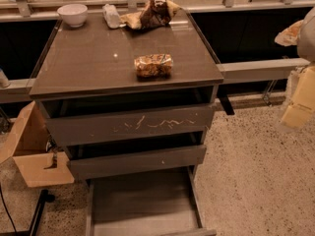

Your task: Place orange can into bottom drawer

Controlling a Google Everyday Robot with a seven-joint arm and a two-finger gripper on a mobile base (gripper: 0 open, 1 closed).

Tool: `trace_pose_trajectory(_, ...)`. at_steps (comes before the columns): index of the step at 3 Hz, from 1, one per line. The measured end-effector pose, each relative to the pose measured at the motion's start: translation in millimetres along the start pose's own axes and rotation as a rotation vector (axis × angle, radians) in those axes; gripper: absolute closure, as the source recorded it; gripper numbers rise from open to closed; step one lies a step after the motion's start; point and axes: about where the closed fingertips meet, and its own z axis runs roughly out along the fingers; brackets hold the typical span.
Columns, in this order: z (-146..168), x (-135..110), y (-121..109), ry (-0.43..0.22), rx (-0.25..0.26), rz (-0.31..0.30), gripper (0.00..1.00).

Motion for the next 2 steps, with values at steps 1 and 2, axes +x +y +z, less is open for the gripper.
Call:
trace_pose_trajectory(1, -0.1, -0.2, -0.2, -0.001, 0.001, 0.000, 0.00)
trace_pose_trajectory(2, -3.1, -19.4, -16.7, -0.045, 0.032, -0.038, 0.00)
